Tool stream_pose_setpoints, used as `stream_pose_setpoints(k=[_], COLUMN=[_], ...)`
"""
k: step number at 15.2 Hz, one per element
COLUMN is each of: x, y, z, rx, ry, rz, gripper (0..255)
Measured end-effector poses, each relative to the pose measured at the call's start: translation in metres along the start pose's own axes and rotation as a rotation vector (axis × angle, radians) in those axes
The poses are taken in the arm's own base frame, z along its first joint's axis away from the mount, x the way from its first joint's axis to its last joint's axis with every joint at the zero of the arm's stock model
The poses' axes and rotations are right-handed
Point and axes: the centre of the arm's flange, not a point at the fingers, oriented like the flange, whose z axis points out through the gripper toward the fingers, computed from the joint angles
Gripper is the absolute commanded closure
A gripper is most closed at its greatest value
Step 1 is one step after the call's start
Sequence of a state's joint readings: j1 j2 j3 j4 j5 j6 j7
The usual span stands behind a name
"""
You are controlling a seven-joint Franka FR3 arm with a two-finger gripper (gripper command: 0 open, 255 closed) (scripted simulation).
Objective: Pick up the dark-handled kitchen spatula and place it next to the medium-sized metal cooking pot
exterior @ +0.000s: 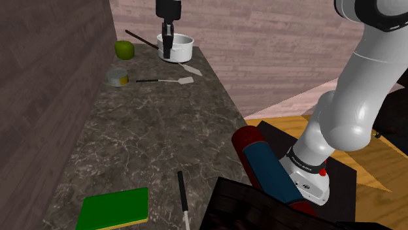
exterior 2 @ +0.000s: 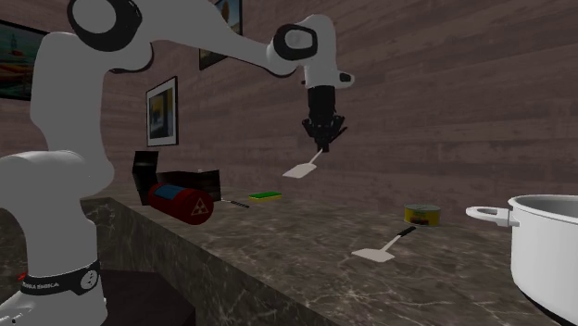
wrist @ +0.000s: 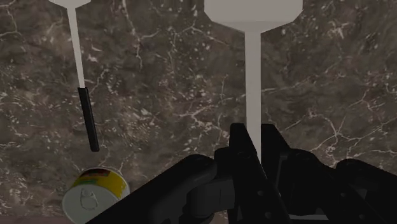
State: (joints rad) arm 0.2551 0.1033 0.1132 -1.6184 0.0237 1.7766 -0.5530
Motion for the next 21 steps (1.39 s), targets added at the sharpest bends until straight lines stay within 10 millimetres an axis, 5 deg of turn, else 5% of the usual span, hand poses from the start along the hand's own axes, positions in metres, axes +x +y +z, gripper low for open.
stream_pose_setpoints(k=[21], x=[-0.159], y=[0.225], z=[-0.013], rx=[0.000], ry=[0.001], rz=[-0.001], gripper=[255])
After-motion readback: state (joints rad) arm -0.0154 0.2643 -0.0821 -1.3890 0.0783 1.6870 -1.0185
